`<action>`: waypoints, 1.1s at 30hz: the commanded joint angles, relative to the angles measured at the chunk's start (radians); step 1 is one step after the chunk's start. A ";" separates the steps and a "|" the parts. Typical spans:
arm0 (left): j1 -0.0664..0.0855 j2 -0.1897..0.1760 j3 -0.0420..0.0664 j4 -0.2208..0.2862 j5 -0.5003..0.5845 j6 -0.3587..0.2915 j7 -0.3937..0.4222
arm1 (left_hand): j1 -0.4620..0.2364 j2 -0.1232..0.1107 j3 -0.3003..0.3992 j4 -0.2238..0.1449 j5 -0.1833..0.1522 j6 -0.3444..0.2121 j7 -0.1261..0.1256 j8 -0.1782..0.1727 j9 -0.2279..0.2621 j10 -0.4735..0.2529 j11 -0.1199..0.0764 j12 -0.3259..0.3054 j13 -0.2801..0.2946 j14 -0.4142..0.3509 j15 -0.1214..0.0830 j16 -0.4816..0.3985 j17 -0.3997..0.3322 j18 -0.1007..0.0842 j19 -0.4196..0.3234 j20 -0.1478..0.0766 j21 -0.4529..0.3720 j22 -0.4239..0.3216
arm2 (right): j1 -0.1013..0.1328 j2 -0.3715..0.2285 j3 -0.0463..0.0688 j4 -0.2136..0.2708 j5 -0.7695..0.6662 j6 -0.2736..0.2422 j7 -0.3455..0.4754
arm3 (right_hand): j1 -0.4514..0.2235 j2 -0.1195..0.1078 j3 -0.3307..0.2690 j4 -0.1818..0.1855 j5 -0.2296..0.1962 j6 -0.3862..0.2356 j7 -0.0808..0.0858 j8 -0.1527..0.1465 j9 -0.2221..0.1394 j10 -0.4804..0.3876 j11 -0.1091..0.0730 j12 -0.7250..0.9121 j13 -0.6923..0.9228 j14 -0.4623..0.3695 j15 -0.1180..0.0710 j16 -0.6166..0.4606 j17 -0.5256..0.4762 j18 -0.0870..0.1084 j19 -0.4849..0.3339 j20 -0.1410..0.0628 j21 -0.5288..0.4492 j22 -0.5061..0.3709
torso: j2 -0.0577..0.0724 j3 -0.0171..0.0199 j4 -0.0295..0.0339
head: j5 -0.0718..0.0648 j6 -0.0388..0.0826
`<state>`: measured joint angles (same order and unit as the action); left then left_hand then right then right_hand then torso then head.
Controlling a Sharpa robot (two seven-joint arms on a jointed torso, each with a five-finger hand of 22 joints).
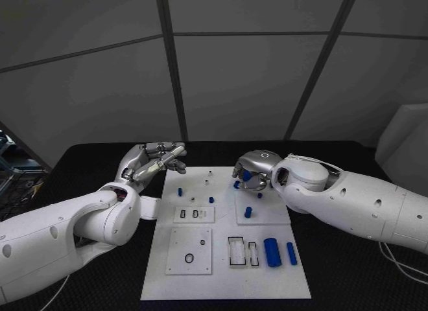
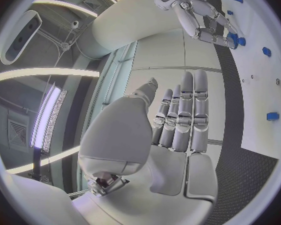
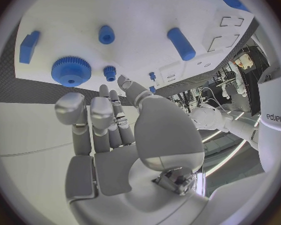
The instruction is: Assemble the parts on the task board
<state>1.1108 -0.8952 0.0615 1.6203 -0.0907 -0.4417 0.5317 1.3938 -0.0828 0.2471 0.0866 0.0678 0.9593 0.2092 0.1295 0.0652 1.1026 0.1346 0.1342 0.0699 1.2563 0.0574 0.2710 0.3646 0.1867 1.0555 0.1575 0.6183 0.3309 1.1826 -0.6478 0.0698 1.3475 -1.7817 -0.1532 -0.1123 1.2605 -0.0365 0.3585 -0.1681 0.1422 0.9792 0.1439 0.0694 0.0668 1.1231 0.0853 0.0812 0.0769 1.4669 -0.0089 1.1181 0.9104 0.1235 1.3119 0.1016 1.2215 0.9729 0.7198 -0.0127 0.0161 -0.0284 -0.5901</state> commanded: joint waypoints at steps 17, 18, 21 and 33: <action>0.001 -0.007 0.001 0.012 -0.008 0.021 -0.016 | -0.017 0.001 -0.001 -0.004 -0.004 -0.011 0.004 -0.009 -0.001 -0.006 0.007 -0.009 0.000 0.001 0.008 -0.012 0.009 -0.007 -0.012 0.003 0.007 0.004 | 0.003 0.036 0.001 -0.038 -0.042 0.057 0.001 | 0.006 -0.008 0.034 0.019 0.005 0.003 -0.003 0.006 0.004 0.008 -0.004 0.019 0.005 0.032 0.004 0.091 0.095 -0.031 0.036 -0.002 0.074 0.101 | 0.007 0.0014 0.0003 | 0.000 -0.012; 0.001 -0.007 0.001 0.012 -0.008 0.022 -0.017 | -0.018 0.002 -0.002 -0.004 -0.004 -0.012 0.004 -0.009 -0.001 -0.006 0.007 -0.010 0.000 0.001 0.008 -0.013 0.010 -0.007 -0.013 0.003 0.008 0.004 | 0.003 0.038 0.001 -0.041 -0.042 0.060 0.001 | 0.007 -0.008 0.035 0.020 0.005 0.005 -0.003 0.007 0.004 0.010 -0.004 0.020 0.005 0.032 0.004 0.094 0.097 -0.031 0.036 -0.002 0.076 0.103 | 0.008 0.0014 0.0003 | 0.000 -0.012; 0.001 -0.007 0.001 0.013 -0.008 0.023 -0.018 | -0.018 0.002 -0.002 -0.004 -0.004 -0.012 0.004 -0.009 -0.001 -0.006 0.007 -0.010 0.000 0.001 0.008 -0.013 0.010 -0.007 -0.013 0.003 0.008 0.004 | 0.003 0.044 0.000 -0.048 -0.042 0.066 0.000 | 0.009 -0.007 0.040 0.022 0.005 0.011 -0.002 0.009 0.005 0.017 -0.006 0.023 0.006 0.031 0.003 0.098 0.100 -0.032 0.036 -0.003 0.080 0.108 | 0.008 0.0014 -0.0002 | -0.001 -0.014; 0.002 -0.011 0.001 0.018 -0.008 0.022 -0.022 | -0.022 0.003 -0.003 -0.005 -0.004 -0.016 0.006 -0.013 -0.001 -0.010 0.008 -0.014 0.001 0.001 0.009 -0.016 0.015 -0.007 -0.015 0.004 0.009 0.006 | 0.003 0.059 0.000 -0.066 -0.042 0.079 -0.004 | 0.026 0.007 0.072 0.031 -0.023 0.036 -0.002 0.016 0.006 0.042 -0.008 0.031 0.007 0.030 0.001 0.128 0.126 -0.037 0.042 -0.005 0.107 0.142 | 0.011 0.0016 0.0013 | 0.000 -0.022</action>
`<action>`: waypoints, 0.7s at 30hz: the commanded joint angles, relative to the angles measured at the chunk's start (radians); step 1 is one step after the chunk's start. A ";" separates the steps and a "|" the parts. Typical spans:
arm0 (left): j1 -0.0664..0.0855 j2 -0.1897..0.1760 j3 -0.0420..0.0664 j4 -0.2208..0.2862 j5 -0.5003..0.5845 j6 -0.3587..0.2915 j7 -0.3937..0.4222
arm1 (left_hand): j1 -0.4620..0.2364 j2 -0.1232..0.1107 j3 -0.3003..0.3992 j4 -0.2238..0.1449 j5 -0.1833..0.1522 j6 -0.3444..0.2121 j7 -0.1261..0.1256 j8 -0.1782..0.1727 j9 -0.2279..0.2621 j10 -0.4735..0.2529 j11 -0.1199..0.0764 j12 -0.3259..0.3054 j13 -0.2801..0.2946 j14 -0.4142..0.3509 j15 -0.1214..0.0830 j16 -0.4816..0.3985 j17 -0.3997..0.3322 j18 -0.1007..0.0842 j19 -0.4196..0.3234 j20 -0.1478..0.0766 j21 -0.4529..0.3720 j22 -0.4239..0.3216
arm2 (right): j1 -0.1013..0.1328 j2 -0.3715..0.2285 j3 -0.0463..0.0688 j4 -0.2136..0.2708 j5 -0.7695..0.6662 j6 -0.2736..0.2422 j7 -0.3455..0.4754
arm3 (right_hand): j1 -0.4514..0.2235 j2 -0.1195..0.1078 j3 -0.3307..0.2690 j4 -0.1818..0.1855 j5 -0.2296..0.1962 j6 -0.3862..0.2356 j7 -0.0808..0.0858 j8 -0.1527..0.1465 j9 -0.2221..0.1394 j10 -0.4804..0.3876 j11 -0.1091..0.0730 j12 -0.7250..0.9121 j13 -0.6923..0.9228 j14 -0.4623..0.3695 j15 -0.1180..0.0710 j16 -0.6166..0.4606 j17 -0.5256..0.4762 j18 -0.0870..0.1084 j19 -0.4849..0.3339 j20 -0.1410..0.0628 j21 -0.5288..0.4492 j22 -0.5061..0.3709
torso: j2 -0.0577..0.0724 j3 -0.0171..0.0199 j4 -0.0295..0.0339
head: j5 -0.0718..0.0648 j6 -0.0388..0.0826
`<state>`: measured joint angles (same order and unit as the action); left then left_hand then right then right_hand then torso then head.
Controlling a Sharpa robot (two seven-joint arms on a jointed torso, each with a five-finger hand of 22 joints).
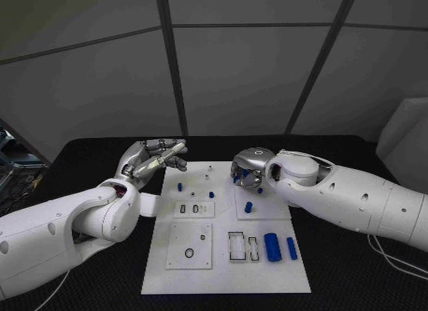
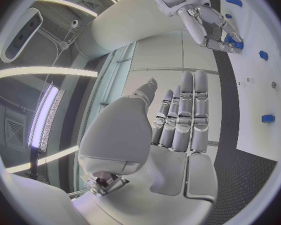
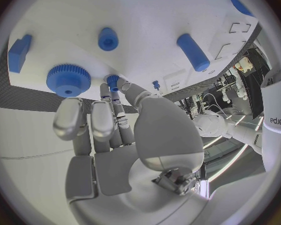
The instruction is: Assemble the parts on the task board
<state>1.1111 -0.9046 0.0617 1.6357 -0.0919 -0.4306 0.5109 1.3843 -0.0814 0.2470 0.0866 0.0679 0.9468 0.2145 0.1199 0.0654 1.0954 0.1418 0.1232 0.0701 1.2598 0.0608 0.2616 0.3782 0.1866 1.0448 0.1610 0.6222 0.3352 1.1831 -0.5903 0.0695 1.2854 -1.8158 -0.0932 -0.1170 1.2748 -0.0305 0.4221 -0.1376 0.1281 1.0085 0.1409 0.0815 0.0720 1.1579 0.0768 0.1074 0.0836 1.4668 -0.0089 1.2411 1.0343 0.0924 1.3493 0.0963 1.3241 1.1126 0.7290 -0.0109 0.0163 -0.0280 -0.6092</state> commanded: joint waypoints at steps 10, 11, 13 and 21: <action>0.001 -0.006 0.001 0.001 -0.006 0.012 -0.003 | -0.012 0.002 -0.003 -0.005 -0.004 -0.004 0.001 -0.003 -0.001 -0.003 0.001 -0.003 0.000 -0.002 0.006 -0.007 0.001 -0.007 -0.004 0.001 0.005 0.002 | 0.003 0.010 0.000 -0.015 -0.012 0.018 0.002 | 0.038 0.010 0.036 -0.007 -0.017 0.041 0.004 0.017 0.005 0.028 -0.001 0.011 0.003 0.029 0.000 0.023 0.016 -0.008 0.007 0.001 0.019 0.022 | 0.002 0.0001 0.0001 | 0.004 -0.007; 0.001 -0.006 0.001 0.001 -0.006 0.012 -0.003 | -0.012 0.002 -0.003 -0.005 -0.004 -0.004 0.001 -0.003 -0.001 -0.003 0.001 -0.003 0.000 -0.002 0.006 -0.007 0.001 -0.007 -0.004 0.001 0.005 0.002 | 0.003 0.010 0.000 -0.015 -0.012 0.016 0.002 | 0.040 0.011 0.039 -0.008 -0.018 0.045 0.004 0.018 0.006 0.031 -0.001 0.012 0.004 0.029 0.000 0.024 0.017 -0.008 0.007 0.001 0.020 0.023 | 0.002 0.0002 0.0000 | 0.004 -0.007; 0.001 -0.007 0.001 0.001 -0.006 0.012 -0.003 | -0.012 0.002 -0.003 -0.005 -0.004 -0.004 0.001 -0.003 -0.001 -0.003 0.001 -0.003 0.000 -0.002 0.006 -0.007 0.001 -0.007 -0.004 0.001 0.005 0.002 | 0.002 0.010 0.000 -0.014 -0.014 0.004 0.004 | 0.044 0.012 0.042 -0.009 -0.019 0.051 0.006 0.020 0.006 0.036 -0.001 0.014 0.004 0.029 0.000 0.026 0.018 -0.008 0.008 0.001 0.023 0.027 | 0.003 0.0000 0.0001 | 0.003 -0.006; 0.001 -0.010 0.001 0.000 -0.006 0.015 -0.004 | -0.012 0.002 -0.003 -0.005 -0.004 -0.004 0.001 -0.003 -0.001 -0.003 0.001 -0.003 0.000 -0.002 0.006 -0.007 0.001 -0.007 -0.004 0.001 0.005 0.002 | 0.002 -0.017 0.001 0.021 -0.015 -0.088 0.007 | 0.049 0.011 0.048 -0.011 -0.020 0.064 0.011 0.024 0.007 0.048 0.000 0.015 0.007 0.029 0.001 0.034 0.024 -0.012 0.015 0.001 0.036 0.047 | 0.002 -0.0003 0.0004 | 0.004 -0.001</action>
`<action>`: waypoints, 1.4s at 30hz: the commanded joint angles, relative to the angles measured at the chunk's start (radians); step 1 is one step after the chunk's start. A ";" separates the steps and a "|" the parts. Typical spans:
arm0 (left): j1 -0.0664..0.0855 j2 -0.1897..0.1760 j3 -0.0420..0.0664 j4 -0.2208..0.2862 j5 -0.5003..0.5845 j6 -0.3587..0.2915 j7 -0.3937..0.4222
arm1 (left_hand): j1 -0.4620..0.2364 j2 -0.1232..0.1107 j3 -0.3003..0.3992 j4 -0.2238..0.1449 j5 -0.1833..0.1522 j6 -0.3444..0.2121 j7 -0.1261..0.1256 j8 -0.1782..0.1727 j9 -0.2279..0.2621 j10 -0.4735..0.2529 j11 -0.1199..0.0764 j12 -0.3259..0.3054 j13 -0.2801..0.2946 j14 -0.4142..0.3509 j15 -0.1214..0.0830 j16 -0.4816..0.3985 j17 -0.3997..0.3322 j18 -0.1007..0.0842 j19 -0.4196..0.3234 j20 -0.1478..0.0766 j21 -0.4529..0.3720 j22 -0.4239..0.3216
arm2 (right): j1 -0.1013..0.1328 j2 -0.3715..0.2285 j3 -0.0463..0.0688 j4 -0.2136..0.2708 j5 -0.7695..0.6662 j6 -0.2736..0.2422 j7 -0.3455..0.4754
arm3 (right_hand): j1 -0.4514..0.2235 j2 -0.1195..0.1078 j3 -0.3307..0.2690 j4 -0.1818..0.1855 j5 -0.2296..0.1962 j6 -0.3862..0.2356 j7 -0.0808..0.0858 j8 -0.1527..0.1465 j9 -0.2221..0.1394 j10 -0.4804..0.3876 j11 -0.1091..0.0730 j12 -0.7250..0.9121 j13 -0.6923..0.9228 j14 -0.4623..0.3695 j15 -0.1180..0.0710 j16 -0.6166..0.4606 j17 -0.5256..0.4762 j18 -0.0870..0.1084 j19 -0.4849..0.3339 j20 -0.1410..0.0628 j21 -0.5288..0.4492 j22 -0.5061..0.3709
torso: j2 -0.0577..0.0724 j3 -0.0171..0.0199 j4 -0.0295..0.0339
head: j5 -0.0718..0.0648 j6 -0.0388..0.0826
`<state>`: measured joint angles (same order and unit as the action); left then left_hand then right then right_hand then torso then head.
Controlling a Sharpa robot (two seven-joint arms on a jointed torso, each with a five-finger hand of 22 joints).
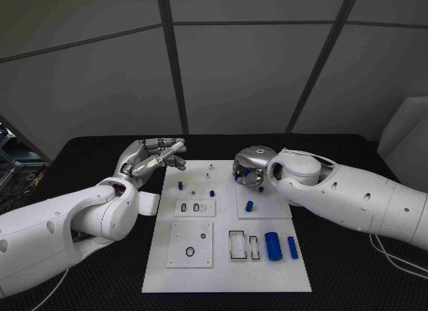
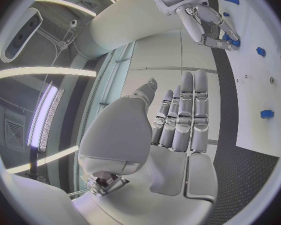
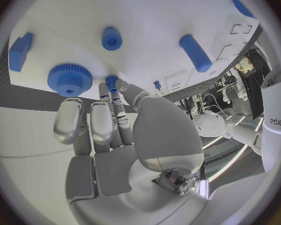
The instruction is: Assemble the parts on the task board
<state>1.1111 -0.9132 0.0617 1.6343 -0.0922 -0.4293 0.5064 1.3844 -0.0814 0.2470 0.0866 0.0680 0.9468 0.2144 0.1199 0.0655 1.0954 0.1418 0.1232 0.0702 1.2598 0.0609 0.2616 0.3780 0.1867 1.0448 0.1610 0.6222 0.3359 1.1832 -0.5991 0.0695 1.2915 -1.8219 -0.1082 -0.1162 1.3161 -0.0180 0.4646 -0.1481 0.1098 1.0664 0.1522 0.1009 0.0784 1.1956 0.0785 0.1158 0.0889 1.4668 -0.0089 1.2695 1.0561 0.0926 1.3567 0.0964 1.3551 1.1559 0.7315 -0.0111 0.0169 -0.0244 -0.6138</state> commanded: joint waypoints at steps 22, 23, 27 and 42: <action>0.002 0.002 0.001 0.002 0.004 0.023 -0.001 | -0.025 0.000 -0.011 -0.004 -0.005 -0.006 0.002 -0.006 0.000 -0.006 0.004 -0.008 0.002 -0.007 0.009 -0.017 0.010 -0.007 -0.011 0.004 0.005 0.003 | 0.015 0.115 0.002 -0.110 0.038 -0.255 0.044 | 0.004 -0.009 0.011 0.004 -0.007 0.015 0.004 0.003 0.000 0.017 0.001 0.000 0.002 0.030 0.004 0.017 0.011 -0.021 0.028 0.003 0.033 0.053 | 0.006 -0.0013 0.0027 | 0.003 0.018; 0.002 0.003 0.001 0.001 0.005 0.023 -0.001 | -0.025 0.000 -0.011 -0.004 -0.005 -0.006 0.002 -0.006 0.000 -0.006 0.004 -0.008 0.002 -0.007 0.009 -0.017 0.010 -0.007 -0.011 0.004 0.005 0.003 | 0.015 0.124 0.002 -0.121 0.039 -0.255 0.047 | 0.004 -0.009 0.011 0.004 -0.007 0.015 0.004 0.003 0.000 0.017 0.001 0.000 0.002 0.030 0.004 0.017 0.011 -0.021 0.028 0.004 0.033 0.054 | 0.006 -0.0017 0.0030 | 0.004 0.017; 0.002 0.006 0.001 0.000 0.005 0.024 -0.001 | -0.025 0.000 -0.011 -0.004 -0.005 -0.006 0.002 -0.006 0.000 -0.006 0.004 -0.008 0.002 -0.007 0.009 -0.017 0.010 -0.007 -0.011 0.004 0.005 0.003 | 0.016 0.150 0.002 -0.152 0.045 -0.257 0.056 | 0.003 -0.009 0.011 0.005 -0.007 0.015 0.004 0.002 0.000 0.016 0.002 -0.001 0.002 0.030 0.004 0.018 0.011 -0.021 0.028 0.004 0.033 0.053 | 0.006 -0.0012 0.0007 | 0.007 0.014; 0.004 0.010 0.002 0.002 0.006 0.027 -0.004 | -0.025 0.002 -0.011 -0.004 -0.005 -0.006 0.002 -0.006 0.000 -0.006 0.004 -0.008 0.002 -0.007 0.009 -0.018 0.011 -0.007 -0.012 0.004 0.005 0.003 | 0.016 0.203 0.001 -0.205 0.061 -0.237 0.075 | 0.000 -0.011 0.012 0.008 -0.001 0.012 0.006 -0.002 -0.001 0.013 0.003 -0.005 0.001 0.029 0.005 0.019 0.010 -0.021 0.027 0.005 0.034 0.053 | 0.006 -0.0006 0.0010 | 0.011 0.005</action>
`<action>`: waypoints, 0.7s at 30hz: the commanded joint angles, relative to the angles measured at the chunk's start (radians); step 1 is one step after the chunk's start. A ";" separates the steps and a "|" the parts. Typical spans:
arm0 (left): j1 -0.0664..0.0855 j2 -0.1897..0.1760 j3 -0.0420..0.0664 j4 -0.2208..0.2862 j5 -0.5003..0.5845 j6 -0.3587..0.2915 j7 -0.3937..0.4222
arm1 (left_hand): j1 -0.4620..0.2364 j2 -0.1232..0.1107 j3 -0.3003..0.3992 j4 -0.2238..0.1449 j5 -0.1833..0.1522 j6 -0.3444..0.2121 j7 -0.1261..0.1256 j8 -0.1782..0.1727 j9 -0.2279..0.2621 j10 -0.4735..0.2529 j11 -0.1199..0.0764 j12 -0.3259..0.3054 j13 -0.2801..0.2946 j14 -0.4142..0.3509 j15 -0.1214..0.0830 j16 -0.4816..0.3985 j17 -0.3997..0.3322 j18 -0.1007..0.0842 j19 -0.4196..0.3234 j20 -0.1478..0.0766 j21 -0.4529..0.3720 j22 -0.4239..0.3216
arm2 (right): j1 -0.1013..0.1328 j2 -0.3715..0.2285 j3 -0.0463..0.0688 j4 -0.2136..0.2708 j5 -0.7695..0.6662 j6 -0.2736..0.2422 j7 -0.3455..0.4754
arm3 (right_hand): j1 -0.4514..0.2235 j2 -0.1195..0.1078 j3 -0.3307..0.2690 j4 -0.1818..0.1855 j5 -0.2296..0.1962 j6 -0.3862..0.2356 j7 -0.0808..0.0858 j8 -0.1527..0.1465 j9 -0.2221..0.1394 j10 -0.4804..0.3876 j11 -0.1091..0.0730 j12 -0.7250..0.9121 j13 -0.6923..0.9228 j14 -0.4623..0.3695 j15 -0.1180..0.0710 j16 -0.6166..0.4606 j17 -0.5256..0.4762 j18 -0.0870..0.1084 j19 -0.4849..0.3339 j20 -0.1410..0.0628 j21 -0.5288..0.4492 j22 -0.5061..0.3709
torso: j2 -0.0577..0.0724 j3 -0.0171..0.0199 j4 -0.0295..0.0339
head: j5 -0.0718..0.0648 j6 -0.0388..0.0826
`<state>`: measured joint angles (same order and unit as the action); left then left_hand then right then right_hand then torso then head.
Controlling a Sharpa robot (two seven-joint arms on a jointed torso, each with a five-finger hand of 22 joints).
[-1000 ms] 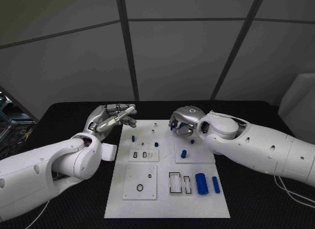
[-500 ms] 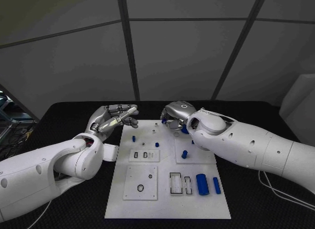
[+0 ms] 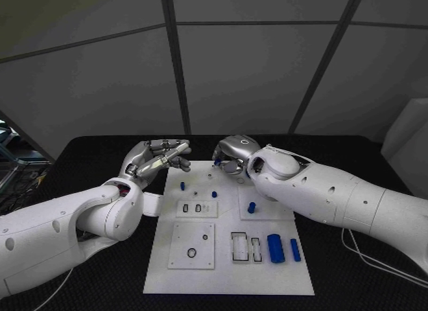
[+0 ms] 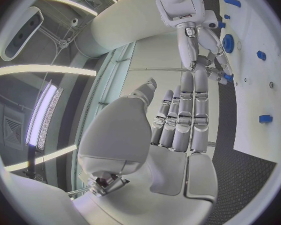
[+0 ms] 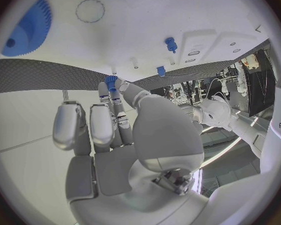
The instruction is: Assemble the parts on the task board
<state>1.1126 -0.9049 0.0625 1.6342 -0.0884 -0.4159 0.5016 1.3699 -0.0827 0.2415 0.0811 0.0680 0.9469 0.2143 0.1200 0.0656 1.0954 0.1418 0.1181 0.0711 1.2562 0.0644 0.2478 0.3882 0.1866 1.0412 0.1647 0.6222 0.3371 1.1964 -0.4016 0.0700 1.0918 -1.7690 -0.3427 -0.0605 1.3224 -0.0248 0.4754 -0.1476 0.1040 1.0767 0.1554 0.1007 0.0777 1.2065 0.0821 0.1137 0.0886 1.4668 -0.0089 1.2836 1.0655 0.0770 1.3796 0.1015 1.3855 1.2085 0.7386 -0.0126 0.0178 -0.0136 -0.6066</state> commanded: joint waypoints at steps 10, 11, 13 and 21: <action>0.004 0.002 0.002 0.005 0.002 0.013 0.000 | -0.010 0.004 -0.005 0.001 -0.004 -0.006 0.002 -0.006 0.000 -0.006 0.004 -0.004 0.001 -0.004 0.006 -0.006 0.002 -0.007 -0.009 0.001 0.005 0.002 | 0.003 0.028 0.000 -0.033 0.009 0.027 0.024 | -0.006 -0.005 0.001 0.008 0.005 0.001 0.002 -0.002 -0.001 0.001 0.000 -0.004 0.001 0.029 0.006 0.005 0.001 -0.005 0.004 0.000 0.004 0.001 | -0.001 0.0008 -0.0010 | 0.003 -0.008; 0.004 0.002 0.002 0.006 0.002 0.014 0.000 | -0.010 0.004 -0.005 0.001 -0.004 -0.006 0.002 -0.006 0.000 -0.006 0.004 -0.004 0.001 -0.004 0.006 -0.006 0.002 -0.007 -0.009 0.001 0.005 0.002 | 0.003 0.031 0.000 -0.036 0.009 0.030 0.024 | -0.006 -0.005 0.001 0.008 0.005 0.001 0.002 -0.002 -0.001 0.001 0.000 -0.004 0.001 0.029 0.006 0.005 0.001 -0.005 0.004 0.000 0.004 0.001 | -0.001 0.0007 -0.0005 | 0.003 -0.008; 0.004 0.001 0.002 0.006 0.002 0.015 0.000 | -0.010 0.004 -0.005 0.001 -0.004 -0.006 0.002 -0.006 0.000 -0.006 0.004 -0.004 0.001 -0.004 0.006 -0.006 0.002 -0.007 -0.009 0.001 0.005 0.002 | 0.003 0.034 0.000 -0.041 0.009 0.034 0.023 | -0.007 -0.005 0.001 0.008 0.005 0.001 0.002 -0.002 -0.001 0.001 0.000 -0.005 0.001 0.029 0.006 0.005 0.000 -0.005 0.004 0.000 0.004 0.001 | 0.000 0.0006 0.0000 | 0.002 -0.008; 0.005 0.001 0.002 0.007 0.002 0.017 -0.001 | -0.009 0.005 -0.005 -0.001 -0.004 -0.006 0.003 -0.006 0.000 -0.006 0.004 -0.004 0.001 -0.005 0.006 -0.007 0.003 -0.007 -0.010 0.001 0.005 0.002 | 0.003 0.050 0.000 -0.074 0.009 0.050 0.022 | -0.009 -0.006 0.001 0.010 0.005 -0.001 0.003 -0.005 -0.001 -0.002 0.001 -0.008 0.001 0.028 0.006 0.006 0.000 -0.005 0.002 0.001 0.004 0.001 | 0.000 0.0002 -0.0003 | 0.004 -0.008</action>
<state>1.1152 -0.9047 0.0632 1.6385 -0.0876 -0.4123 0.4991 1.3658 -0.0786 0.2415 0.0812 0.0680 0.9470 0.2143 0.1200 0.0656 1.0954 0.1418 0.1181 0.0710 1.2562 0.0644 0.2439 0.3904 0.1866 1.0377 0.1683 0.6222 0.3377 1.1966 -0.3546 0.0692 1.0210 -1.7609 -0.3115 -0.0476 1.3180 -0.0290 0.4779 -0.1443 0.1035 1.0766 0.1554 0.1006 0.0768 1.2062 0.0823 0.1102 0.0893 1.4668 -0.0089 1.2836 1.0653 0.0772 1.3795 0.1016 1.3855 1.2084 0.7380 -0.0118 0.0174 -0.0090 -0.6153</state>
